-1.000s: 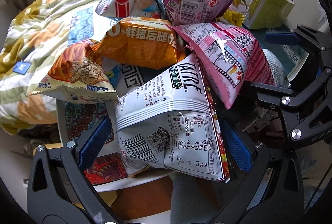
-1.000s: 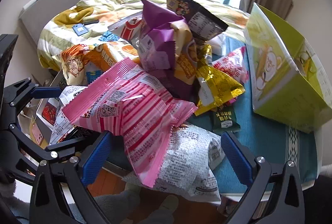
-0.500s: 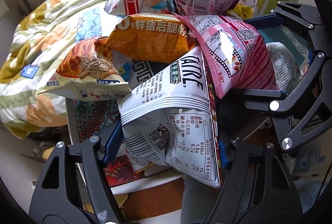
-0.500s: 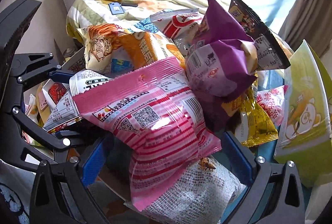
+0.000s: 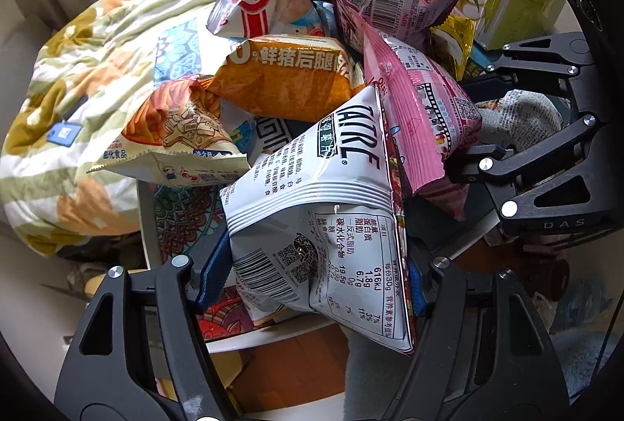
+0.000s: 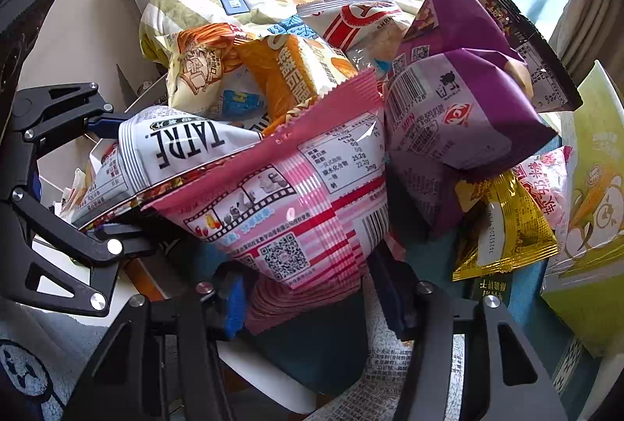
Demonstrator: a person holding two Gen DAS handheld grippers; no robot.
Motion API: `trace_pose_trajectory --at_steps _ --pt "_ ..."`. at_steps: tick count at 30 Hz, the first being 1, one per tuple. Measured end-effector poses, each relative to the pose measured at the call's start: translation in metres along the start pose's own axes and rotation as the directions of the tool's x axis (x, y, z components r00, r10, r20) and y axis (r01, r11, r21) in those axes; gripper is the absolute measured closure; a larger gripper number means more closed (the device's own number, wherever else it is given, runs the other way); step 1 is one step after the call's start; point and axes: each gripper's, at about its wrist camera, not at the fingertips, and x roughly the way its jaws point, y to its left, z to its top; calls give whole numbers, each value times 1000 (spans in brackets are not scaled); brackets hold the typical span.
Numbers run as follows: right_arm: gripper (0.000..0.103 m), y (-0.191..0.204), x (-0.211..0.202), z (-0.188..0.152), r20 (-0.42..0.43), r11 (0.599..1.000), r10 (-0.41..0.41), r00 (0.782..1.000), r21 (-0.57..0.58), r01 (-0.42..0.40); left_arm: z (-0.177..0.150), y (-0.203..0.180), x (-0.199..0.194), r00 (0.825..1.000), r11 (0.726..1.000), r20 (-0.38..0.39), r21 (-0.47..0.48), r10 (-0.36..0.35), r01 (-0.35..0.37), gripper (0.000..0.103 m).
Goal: Organize snacks
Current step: 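Grasp the white TATRE bag with the left tool while the right tool grasps the pink striped bag, then carry both bags over the yellow box and open both tools to drop them in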
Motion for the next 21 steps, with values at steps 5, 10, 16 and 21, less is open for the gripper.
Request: trace_pose_trajectory --at_steps 5,10,16,21 --pt "55 2 -11 -5 39 1000 0 999 -7 0 -2 -7 -12 999 999 16 -17 32 -31 35" --pt "56 2 -29 -10 85 1000 29 996 -4 -29 -4 -20 -32 996 996 40 -23 83 -82 37" --pt "56 1 -54 -20 132 999 51 990 -13 -50 -2 -36 -58 990 992 69 -47 124 -121 37" --pt "56 -6 -84 -35 176 998 66 982 -18 -64 1 -45 -82 984 987 89 -71 154 -148 38"
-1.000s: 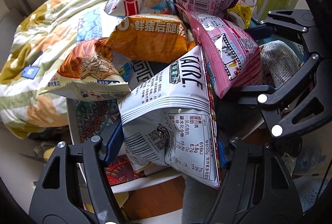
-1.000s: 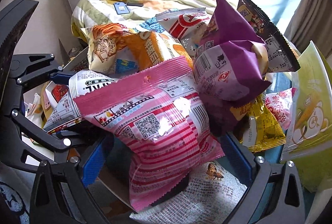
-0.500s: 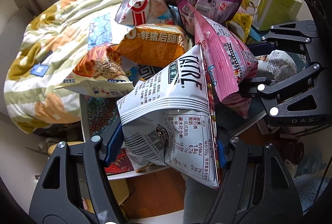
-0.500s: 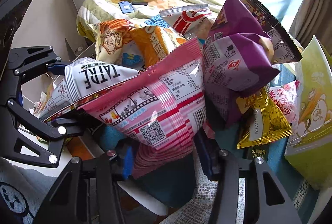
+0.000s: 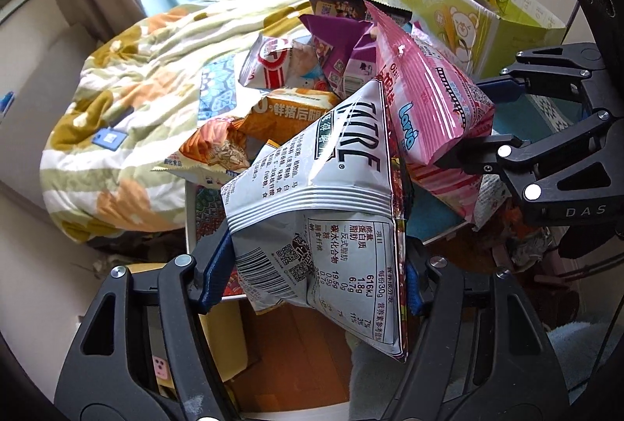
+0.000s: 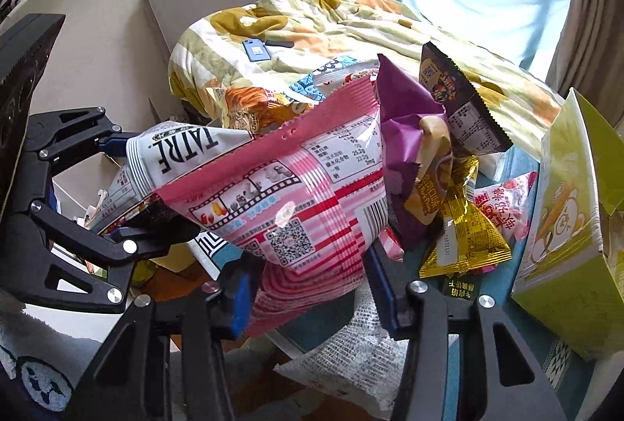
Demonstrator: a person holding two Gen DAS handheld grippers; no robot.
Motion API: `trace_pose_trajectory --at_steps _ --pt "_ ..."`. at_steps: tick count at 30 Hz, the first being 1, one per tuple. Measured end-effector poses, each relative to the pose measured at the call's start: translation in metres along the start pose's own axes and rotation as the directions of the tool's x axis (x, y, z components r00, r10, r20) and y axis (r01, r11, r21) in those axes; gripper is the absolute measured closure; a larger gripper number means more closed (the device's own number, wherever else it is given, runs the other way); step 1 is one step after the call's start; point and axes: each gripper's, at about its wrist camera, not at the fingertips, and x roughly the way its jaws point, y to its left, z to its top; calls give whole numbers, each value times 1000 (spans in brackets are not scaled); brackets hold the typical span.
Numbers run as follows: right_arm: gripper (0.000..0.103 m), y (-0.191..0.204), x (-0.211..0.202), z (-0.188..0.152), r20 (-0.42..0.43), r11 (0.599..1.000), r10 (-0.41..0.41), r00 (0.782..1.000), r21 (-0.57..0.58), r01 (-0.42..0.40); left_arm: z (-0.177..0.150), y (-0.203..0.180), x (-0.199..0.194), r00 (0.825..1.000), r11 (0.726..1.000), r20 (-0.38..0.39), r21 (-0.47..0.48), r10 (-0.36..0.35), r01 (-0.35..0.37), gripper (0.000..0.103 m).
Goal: Organize snacks
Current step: 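Carry both bags over the yellow box and open both tools to drop them in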
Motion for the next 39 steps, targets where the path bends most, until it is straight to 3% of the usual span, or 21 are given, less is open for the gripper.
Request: trace_pose_trajectory --at_steps 10,15,22,31,39 --pt "56 -25 -67 -10 116 999 13 993 49 -19 32 -30 -48 993 995 100 -84 67 -59 38" --pt "56 -58 -104 -17 164 997 -36 986 73 24 73 -60 -61 982 993 173 -102 72 -54 38" --pt "56 -120 -153 -20 201 984 -145 969 132 120 147 -105 -63 965 998 261 -54 32 -18 38" --pt "56 -213 -175 -3 135 941 -267 954 251 227 270 -145 -8 961 995 260 40 -98 91 38" --pt "56 -290 -170 16 91 880 -356 930 367 301 376 -192 85 967 975 171 153 -187 162 37"
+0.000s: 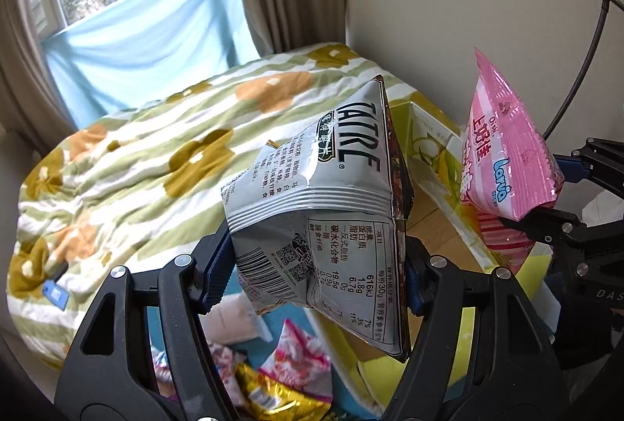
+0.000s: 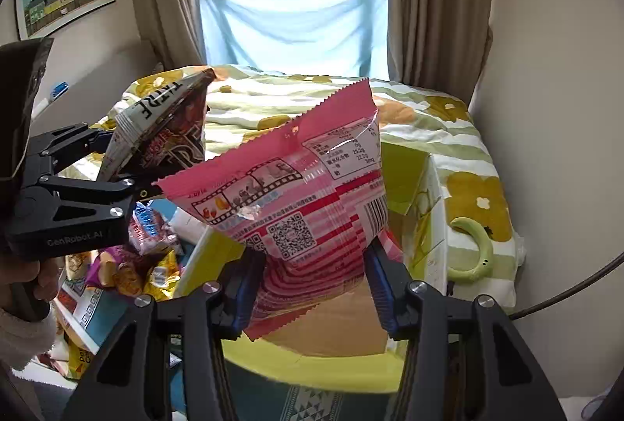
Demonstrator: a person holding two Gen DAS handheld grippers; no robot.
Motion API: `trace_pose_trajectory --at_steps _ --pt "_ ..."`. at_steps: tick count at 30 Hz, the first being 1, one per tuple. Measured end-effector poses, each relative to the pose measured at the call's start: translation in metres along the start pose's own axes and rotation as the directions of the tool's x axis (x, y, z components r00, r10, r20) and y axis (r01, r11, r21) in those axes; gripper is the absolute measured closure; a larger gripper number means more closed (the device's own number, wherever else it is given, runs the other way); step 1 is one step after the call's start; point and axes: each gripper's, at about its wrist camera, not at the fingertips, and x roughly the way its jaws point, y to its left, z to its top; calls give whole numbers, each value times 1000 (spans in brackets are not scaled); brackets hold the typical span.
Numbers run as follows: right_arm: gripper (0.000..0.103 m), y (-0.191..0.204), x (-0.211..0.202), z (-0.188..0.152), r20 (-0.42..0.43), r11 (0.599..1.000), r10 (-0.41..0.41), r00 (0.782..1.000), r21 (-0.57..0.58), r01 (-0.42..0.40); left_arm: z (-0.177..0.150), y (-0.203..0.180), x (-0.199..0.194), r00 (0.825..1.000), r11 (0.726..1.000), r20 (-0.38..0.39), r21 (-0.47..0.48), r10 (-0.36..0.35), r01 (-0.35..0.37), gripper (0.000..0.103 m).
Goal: Organize snacks
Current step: 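Carry both bags over the yellow box and open both tools to drop them in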
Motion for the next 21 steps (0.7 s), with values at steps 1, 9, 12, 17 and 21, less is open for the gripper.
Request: trace_pose_trajectory --at_steps 1,9,12,17,21 --pt "56 -5 6 5 -5 1000 -16 1000 5 16 9 -3 16 1000 1000 -18 10 -15 15 37" --pt "56 -43 50 24 -80 994 -68 994 80 74 42 -13 90 993 995 -101 62 -67 73 6" --pt "56 -50 58 28 -100 991 -79 992 97 89 42 -8 88 993 996 -89 46 -72 77 0" --pt "56 -57 64 27 -120 987 -82 989 127 97 26 8 73 993 998 -98 10 -60 62 0" --pt "56 -56 64 26 -128 985 -74 989 147 93 7 15 55 994 999 -103 -22 -40 38 0"
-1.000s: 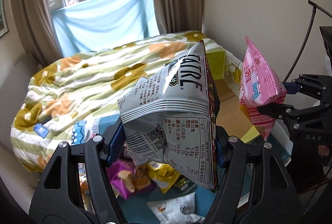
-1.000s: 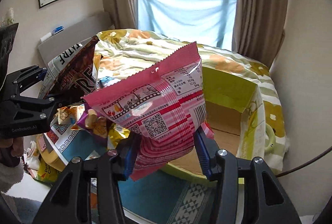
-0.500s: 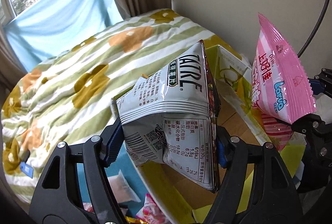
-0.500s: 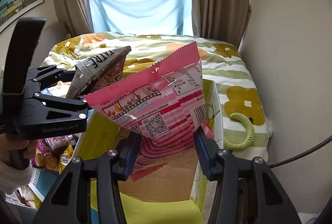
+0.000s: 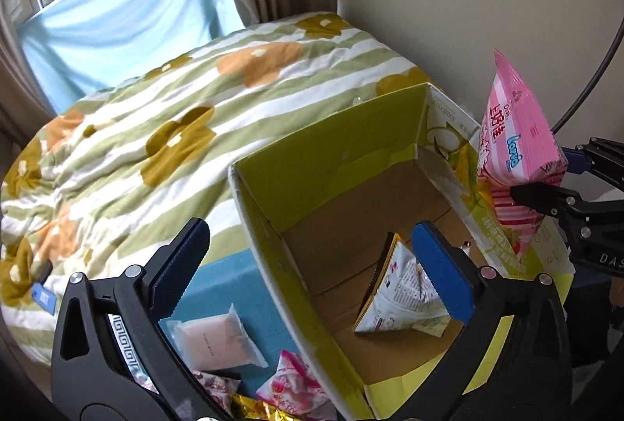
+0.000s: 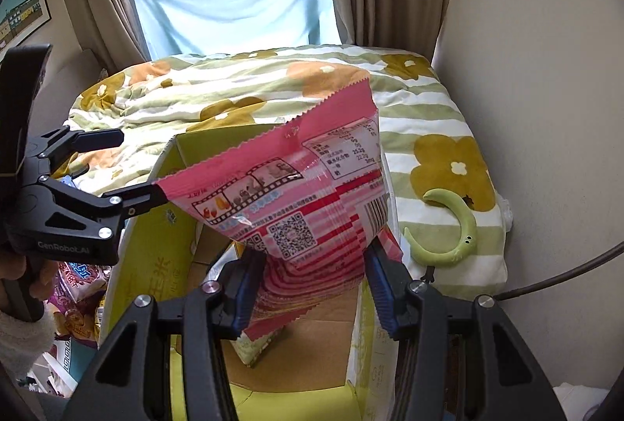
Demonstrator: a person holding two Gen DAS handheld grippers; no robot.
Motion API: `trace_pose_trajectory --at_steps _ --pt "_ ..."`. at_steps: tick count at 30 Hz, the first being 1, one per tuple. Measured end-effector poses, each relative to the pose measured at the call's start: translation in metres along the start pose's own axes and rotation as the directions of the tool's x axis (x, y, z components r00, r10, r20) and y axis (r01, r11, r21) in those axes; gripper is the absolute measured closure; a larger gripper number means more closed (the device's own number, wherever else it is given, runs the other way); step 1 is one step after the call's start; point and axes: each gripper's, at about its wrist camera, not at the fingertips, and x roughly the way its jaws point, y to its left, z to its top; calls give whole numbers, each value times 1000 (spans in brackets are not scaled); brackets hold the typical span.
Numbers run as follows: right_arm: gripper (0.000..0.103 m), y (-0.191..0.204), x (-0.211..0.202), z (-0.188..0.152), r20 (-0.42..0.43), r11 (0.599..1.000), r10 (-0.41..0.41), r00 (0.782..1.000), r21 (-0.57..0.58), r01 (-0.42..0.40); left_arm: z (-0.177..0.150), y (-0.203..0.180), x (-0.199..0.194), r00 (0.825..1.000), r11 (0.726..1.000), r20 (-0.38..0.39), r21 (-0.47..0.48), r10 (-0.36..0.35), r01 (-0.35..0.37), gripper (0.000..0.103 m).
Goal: Organize snacks
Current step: 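Carry both bags over the yellow box and open both tools to drop them in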
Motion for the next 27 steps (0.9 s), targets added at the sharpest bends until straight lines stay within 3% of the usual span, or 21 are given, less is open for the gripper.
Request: trace_pose_trajectory --at_steps 7,16,17,18,20,27 --pt "56 7 10 15 -43 1000 12 999 -28 -13 -27 14 -16 999 997 -15 -68 31 -32 0" --pt "53 12 65 33 -130 1000 15 991 -25 -19 -53 33 -25 998 991 -19 -112 66 -68 0" --pt "45 11 68 33 -124 1000 -6 992 -15 5 -55 33 -27 998 992 -20 -108 66 -68 0" --pt "27 9 68 33 -108 999 -34 994 -1 34 -56 32 -29 997 992 -22 -101 72 -74 0" --pt "4 8 64 31 -76 999 -23 997 21 25 -60 30 -33 996 992 -20 -88 91 -92 0" --pt "2 15 42 19 -44 999 -12 999 34 14 -67 28 -58 995 990 9 -109 95 -94 0"
